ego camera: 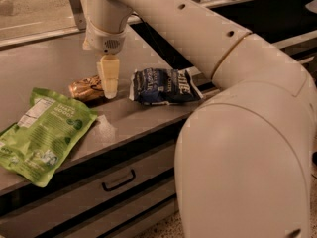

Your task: Move orange can near green rice chip bag

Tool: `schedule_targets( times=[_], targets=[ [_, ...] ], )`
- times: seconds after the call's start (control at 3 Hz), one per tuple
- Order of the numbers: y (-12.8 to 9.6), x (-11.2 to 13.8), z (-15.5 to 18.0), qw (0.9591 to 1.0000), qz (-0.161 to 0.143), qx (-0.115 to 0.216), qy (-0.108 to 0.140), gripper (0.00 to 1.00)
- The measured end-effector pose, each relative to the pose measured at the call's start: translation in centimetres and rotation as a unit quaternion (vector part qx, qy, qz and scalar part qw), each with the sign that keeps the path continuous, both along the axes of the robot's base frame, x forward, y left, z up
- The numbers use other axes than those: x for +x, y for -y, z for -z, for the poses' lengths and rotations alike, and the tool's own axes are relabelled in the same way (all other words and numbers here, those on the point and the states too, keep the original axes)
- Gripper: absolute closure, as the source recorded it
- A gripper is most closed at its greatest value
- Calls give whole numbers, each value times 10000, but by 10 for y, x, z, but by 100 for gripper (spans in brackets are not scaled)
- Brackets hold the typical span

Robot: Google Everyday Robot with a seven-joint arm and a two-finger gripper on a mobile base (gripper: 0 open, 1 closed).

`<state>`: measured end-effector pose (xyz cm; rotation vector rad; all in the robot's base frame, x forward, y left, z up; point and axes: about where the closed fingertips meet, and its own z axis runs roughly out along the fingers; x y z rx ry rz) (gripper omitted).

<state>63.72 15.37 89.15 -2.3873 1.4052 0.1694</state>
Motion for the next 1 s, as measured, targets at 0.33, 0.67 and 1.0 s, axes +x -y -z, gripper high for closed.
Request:
schedule_targets(
  times=[0.33, 0.67, 1.0],
  targets=[
    [0, 0, 0, 10000, 0, 0, 0, 0],
    [14, -1, -11, 9992, 274, 150, 256, 0],
    [13, -1, -11, 9992, 273, 150, 256, 0]
  ],
)
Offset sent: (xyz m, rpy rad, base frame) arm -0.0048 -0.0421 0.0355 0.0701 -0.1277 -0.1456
